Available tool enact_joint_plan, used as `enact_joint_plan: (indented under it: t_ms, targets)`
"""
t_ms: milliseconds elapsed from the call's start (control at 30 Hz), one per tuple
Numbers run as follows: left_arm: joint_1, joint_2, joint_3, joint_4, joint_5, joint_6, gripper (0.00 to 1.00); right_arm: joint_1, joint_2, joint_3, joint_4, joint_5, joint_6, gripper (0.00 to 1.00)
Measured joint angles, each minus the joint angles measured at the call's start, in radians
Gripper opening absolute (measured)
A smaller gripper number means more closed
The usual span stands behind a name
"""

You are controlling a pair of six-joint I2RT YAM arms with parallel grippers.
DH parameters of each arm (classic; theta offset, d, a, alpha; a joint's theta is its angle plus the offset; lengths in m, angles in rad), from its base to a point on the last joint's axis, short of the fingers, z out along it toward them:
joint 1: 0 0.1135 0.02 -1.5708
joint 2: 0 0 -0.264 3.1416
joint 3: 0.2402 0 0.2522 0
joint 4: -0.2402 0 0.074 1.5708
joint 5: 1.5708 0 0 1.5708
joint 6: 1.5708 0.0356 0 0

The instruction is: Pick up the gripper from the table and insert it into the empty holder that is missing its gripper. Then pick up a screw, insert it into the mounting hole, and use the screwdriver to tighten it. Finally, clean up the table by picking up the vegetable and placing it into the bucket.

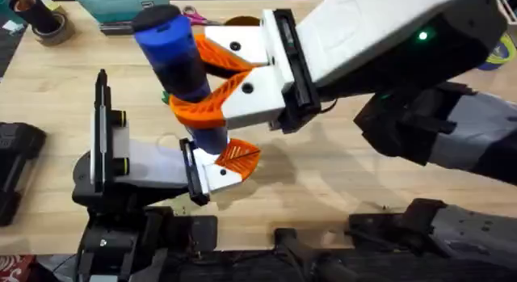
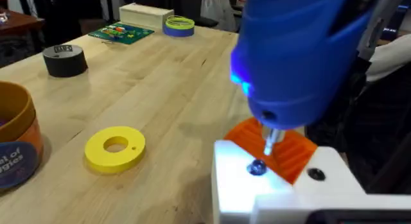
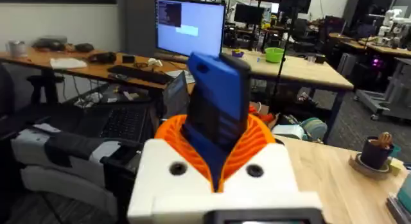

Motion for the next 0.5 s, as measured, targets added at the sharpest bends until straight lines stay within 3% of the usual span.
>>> enact_joint_plan:
  t_ms: [500]
  targets:
    - [0.0, 0.0, 0.0, 0.0, 0.0, 0.0, 0.013, 0.011, 0.013, -0.007, 0.029, 0.001, -0.038, 0.025]
